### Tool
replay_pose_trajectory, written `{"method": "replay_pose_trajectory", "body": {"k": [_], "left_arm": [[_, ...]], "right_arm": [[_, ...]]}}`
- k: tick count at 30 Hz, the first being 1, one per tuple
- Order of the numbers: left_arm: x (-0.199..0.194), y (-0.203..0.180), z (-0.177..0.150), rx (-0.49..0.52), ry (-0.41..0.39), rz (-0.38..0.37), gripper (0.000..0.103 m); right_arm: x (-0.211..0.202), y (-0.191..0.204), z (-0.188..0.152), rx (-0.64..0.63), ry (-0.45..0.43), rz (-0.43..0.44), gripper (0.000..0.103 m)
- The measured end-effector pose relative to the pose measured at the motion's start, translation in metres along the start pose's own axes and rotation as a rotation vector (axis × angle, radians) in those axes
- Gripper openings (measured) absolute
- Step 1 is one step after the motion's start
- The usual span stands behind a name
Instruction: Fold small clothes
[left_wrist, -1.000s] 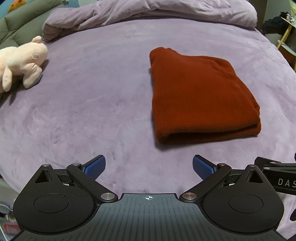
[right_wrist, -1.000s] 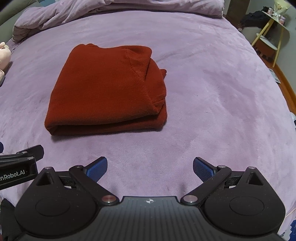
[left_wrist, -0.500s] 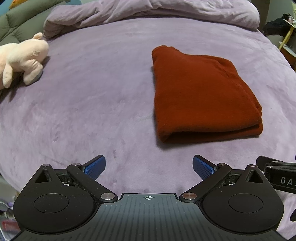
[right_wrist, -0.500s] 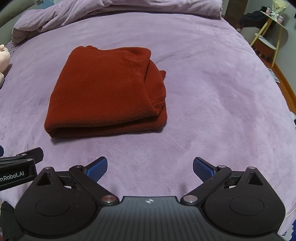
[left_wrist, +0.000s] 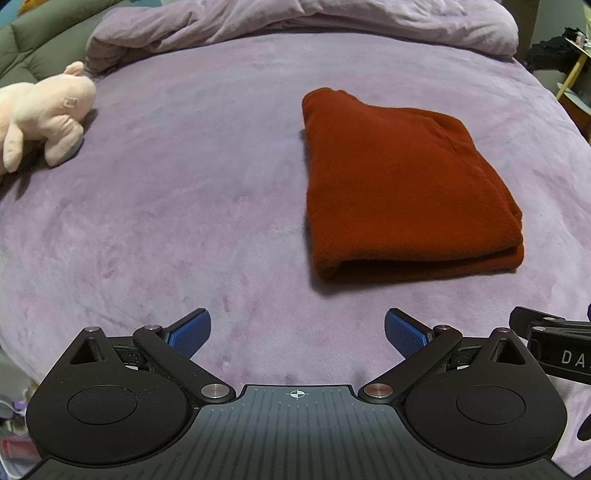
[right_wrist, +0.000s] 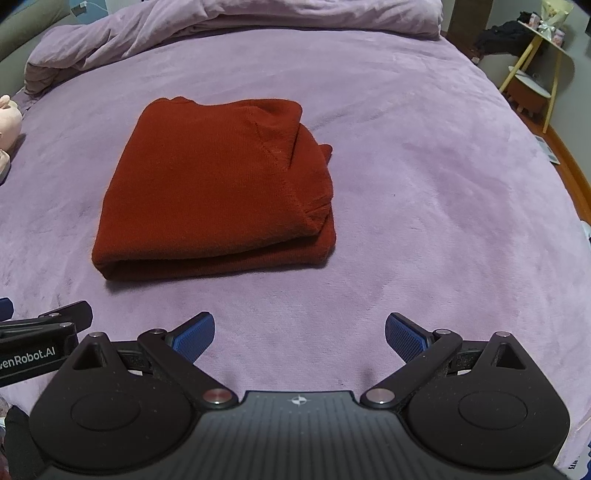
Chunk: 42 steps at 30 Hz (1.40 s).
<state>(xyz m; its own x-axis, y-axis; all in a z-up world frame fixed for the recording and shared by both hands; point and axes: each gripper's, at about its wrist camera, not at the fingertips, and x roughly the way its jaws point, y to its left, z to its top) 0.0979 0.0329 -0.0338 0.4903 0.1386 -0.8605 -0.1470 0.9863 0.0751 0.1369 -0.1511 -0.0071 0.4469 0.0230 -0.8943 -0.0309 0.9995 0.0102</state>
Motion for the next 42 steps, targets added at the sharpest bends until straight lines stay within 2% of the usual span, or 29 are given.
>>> {"method": "replay_pose_trajectory", "body": {"k": [29, 42], "left_arm": [[-0.0005, -0.0003, 0.0021, -0.004, 0.008, -0.006, 0.103], [-0.0051, -0.0027, 0.0013, 0.006, -0.020, 0.011, 0.103]], "right_arm": [[-0.0006, 0.0004, 0.0007, 0.002, -0.008, -0.002, 0.099], [-0.0034, 0.0014, 0.0008, -0.008, -0.017, -0.024, 0.099]]}}
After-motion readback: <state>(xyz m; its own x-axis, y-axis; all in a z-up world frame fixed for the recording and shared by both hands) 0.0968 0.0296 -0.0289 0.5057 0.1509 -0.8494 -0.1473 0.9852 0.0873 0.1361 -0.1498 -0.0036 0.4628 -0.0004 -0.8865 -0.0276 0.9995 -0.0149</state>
